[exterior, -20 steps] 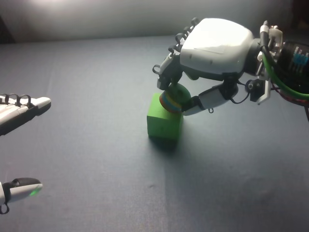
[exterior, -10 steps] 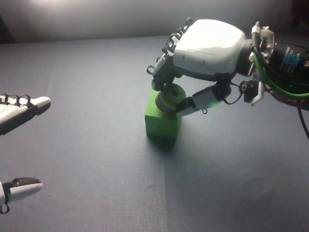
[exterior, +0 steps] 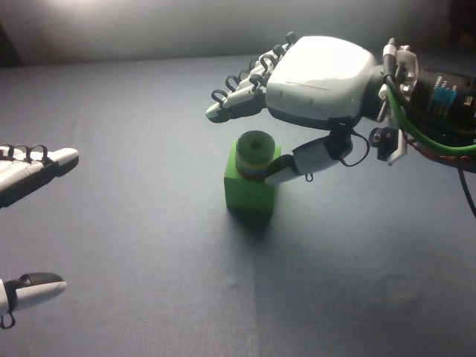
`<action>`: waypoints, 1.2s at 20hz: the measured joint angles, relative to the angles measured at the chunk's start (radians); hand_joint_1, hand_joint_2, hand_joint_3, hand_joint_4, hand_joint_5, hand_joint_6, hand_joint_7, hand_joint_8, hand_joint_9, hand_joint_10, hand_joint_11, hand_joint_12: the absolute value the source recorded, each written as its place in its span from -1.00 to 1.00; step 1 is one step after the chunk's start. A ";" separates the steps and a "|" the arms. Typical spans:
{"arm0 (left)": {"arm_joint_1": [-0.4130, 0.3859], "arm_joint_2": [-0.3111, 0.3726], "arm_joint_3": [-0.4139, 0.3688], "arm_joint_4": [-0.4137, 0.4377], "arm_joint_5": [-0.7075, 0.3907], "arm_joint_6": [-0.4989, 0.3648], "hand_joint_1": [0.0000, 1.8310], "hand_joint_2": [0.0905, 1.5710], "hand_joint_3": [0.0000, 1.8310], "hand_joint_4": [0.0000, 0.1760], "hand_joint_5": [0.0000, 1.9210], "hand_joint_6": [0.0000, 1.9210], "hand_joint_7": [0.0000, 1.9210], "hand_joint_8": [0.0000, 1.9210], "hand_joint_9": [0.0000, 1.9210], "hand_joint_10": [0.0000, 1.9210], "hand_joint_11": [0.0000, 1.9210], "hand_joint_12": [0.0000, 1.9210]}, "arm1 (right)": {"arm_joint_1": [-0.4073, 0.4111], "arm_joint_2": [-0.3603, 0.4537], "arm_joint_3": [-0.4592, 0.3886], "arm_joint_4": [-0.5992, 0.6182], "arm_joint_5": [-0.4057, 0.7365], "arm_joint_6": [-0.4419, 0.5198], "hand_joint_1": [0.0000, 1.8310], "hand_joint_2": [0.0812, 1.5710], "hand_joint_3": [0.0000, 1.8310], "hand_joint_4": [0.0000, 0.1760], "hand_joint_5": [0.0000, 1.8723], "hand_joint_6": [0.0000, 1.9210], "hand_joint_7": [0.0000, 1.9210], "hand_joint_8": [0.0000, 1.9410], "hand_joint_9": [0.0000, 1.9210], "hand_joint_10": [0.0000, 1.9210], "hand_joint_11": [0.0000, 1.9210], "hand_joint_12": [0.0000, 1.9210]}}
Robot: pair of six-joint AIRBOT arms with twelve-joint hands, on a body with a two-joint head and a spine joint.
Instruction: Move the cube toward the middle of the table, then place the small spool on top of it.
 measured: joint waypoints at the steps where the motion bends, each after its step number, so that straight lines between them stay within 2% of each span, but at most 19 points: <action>1: 0.000 0.000 0.000 0.000 -0.001 0.000 -0.10 0.24 -1.00 0.00 -0.79 -1.00 -0.69 -1.00 -0.68 -1.00 -1.00 -0.26 | 0.000 0.000 -0.005 0.002 -0.003 0.000 -0.05 0.11 -1.00 -0.45 -0.61 -1.00 -0.51 -1.00 -0.49 -0.52 -0.65 0.26; 4: 0.000 -0.001 0.000 -0.003 -0.011 -0.004 -0.13 0.23 -1.00 -0.06 -0.79 -1.00 -0.70 -1.00 -0.68 -1.00 -1.00 -0.25 | -0.001 0.049 -0.051 0.032 0.023 -0.003 -0.06 0.05 -1.00 0.89 -0.98 -1.00 -0.97 -1.00 -0.88 -0.97 -1.00 -0.08; 6: 0.000 -0.001 0.000 -0.013 -0.027 -0.004 -0.12 0.24 -1.00 0.14 -0.79 -1.00 -0.72 -1.00 -0.69 -1.00 -1.00 -0.27 | -0.004 0.136 -0.095 0.087 0.098 -0.003 -0.09 0.08 -1.00 0.99 -1.00 -1.00 -1.00 -1.00 -0.92 -0.99 -1.00 -0.17; 7: 0.000 -0.001 0.000 -0.019 -0.036 -0.004 -0.12 0.23 -1.00 0.59 -0.81 -1.00 -0.72 -1.00 -0.72 -1.00 -1.00 -0.27 | -0.021 0.175 -0.107 0.133 0.147 -0.007 -0.20 0.08 -1.00 1.00 -1.00 -1.00 -1.00 -1.00 -0.98 -1.00 -1.00 -0.36; 8: 0.000 -0.001 0.000 -0.026 -0.055 -0.004 -0.13 0.23 -1.00 0.66 -0.83 -1.00 -0.74 -1.00 -0.74 -1.00 -1.00 -0.32 | -0.053 0.220 -0.124 0.203 0.200 -0.012 -0.36 0.03 -1.00 0.82 -1.00 -1.00 -1.00 -1.00 -1.00 -1.00 -1.00 -0.87; 10: 0.000 -0.001 0.000 -0.031 -0.095 -0.004 -0.09 0.22 -1.00 0.37 -0.84 -1.00 -0.77 -1.00 -0.76 -1.00 -1.00 -0.42 | -0.135 0.283 -0.167 0.285 0.282 -0.034 -0.47 -0.02 -1.00 0.99 -1.00 -1.00 -1.00 -1.00 -1.00 -1.00 -1.00 -1.00; 12: -0.005 -0.005 0.000 -0.030 -0.145 -0.017 -0.06 0.22 -1.00 0.01 -0.90 -1.00 -0.82 -1.00 -0.75 -0.99 -1.00 -0.39 | -0.241 0.343 -0.249 0.372 0.420 -0.092 -0.22 0.18 -0.99 0.15 -1.00 -1.00 -1.00 -1.00 -1.00 -1.00 -1.00 -1.00; 13: -0.021 -0.014 0.000 -0.034 -0.150 -0.022 -0.10 0.23 -1.00 -0.10 -0.95 -1.00 -0.86 -1.00 -0.76 -1.00 -1.00 -0.42 | -0.286 0.364 -0.280 0.412 0.495 -0.108 -0.20 0.25 -0.97 0.15 -1.00 -1.00 -1.00 -1.00 -1.00 -1.00 -1.00 -1.00; 14: -0.039 -0.028 0.011 -0.029 -0.153 -0.034 -0.15 0.24 -1.00 -0.17 -0.97 -1.00 -0.88 -1.00 -0.77 -1.00 -1.00 -0.45 | -0.356 0.388 -0.312 0.463 0.609 -0.119 -0.23 0.29 -0.99 0.64 -1.00 -1.00 -1.00 -1.00 -0.99 -1.00 -1.00 -1.00; 15: -0.056 -0.037 0.021 -0.018 -0.152 -0.049 -0.31 0.20 -1.00 0.38 -0.96 -1.00 -0.89 -1.00 -0.78 -1.00 -1.00 -0.38 | -0.422 0.413 -0.341 0.520 0.718 -0.119 -0.38 0.38 -0.99 0.46 -0.93 -0.99 -0.87 -0.99 -0.87 -0.98 -0.91 -0.95; 16: -0.077 -0.041 0.027 -0.015 -0.147 -0.057 -0.44 0.32 -0.98 0.16 -0.98 -1.00 -0.93 -1.00 -0.82 -1.00 -1.00 -0.42 | -0.467 0.425 -0.354 0.556 0.782 -0.120 -0.48 0.48 -0.99 0.13 -0.89 -1.00 -0.82 -0.99 -0.81 -0.98 -0.87 -0.93; 17: -0.112 -0.051 0.042 -0.010 -0.146 -0.068 -0.44 0.43 -1.00 -0.79 -0.87 -1.00 -0.84 -1.00 -0.72 -1.00 -0.99 -0.12 | -0.518 0.444 -0.374 0.610 0.870 -0.122 -0.45 0.54 -0.99 -0.46 -0.84 -1.00 -0.73 -0.99 -0.70 -0.98 -0.76 -0.87; 18: -0.139 -0.051 0.050 0.006 -0.148 -0.078 -0.56 0.50 -0.99 -0.65 -0.79 -0.99 -0.89 -1.00 -0.76 -1.00 -1.00 -0.12 | -0.551 0.455 -0.385 0.647 0.937 -0.125 -0.42 0.55 -1.00 -0.81 -0.84 -1.00 -0.70 -0.99 -0.65 -0.98 -0.70 -0.84; 19: -0.172 -0.051 0.054 0.035 -0.151 -0.077 -0.77 0.59 -0.99 0.28 -0.74 -0.99 -0.94 -1.00 -0.88 -1.00 -1.00 -0.50 | -0.586 0.469 -0.398 0.678 1.003 -0.136 -0.46 0.48 -1.00 -0.28 -0.79 -1.00 -0.67 -1.00 -0.60 -0.99 -0.62 -0.84; 20: -0.200 -0.051 0.054 0.057 -0.152 -0.067 -0.91 0.60 -0.99 0.52 -0.73 -0.99 -0.96 -1.00 -0.96 -0.99 -1.00 -0.90 | -0.603 0.477 -0.405 0.687 1.038 -0.145 -0.50 0.59 -0.99 -0.37 -0.79 -1.00 -0.60 -0.99 -0.52 -0.99 -0.58 -0.85; 21: -0.256 -0.051 0.054 0.099 -0.151 -0.043 -0.95 0.71 -0.99 0.21 -0.74 -1.00 -0.91 -0.99 -0.94 -0.99 -1.00 -1.00 | -0.606 0.494 -0.429 0.691 1.066 -0.168 -0.40 0.60 -1.00 -0.90 -0.55 -0.99 -0.52 -1.00 -0.50 -1.00 -0.66 -0.92; 22: -0.280 -0.051 0.054 0.114 -0.153 -0.031 -0.95 0.71 -0.99 0.21 -0.74 -1.00 -0.91 -0.99 -0.94 -0.99 -1.00 -1.00 | -0.606 0.500 -0.441 0.684 1.074 -0.185 -0.40 0.60 -1.00 -0.90 -0.55 -0.99 -0.52 -1.00 -0.50 -1.00 -0.66 -0.92; 23: -0.308 -0.051 0.057 0.135 -0.161 -0.029 -0.91 0.74 -0.99 0.84 -0.78 -1.00 -0.92 -1.00 -0.99 -1.00 -1.00 -1.00 | -0.606 0.502 -0.456 0.663 1.087 -0.213 -0.28 0.62 -1.00 -0.13 -0.57 -1.00 -0.69 -1.00 -0.81 -1.00 -0.93 -0.99; 24: -0.338 -0.051 0.069 0.154 -0.169 -0.024 -0.69 0.63 -1.00 0.93 -0.57 -0.96 -0.91 -1.00 -1.00 -1.00 -1.00 -1.00 | -0.595 0.506 -0.485 0.620 1.078 -0.278 -0.55 0.60 -1.00 0.39 -0.65 -1.00 -0.74 -1.00 -0.84 -0.99 -0.85 -0.93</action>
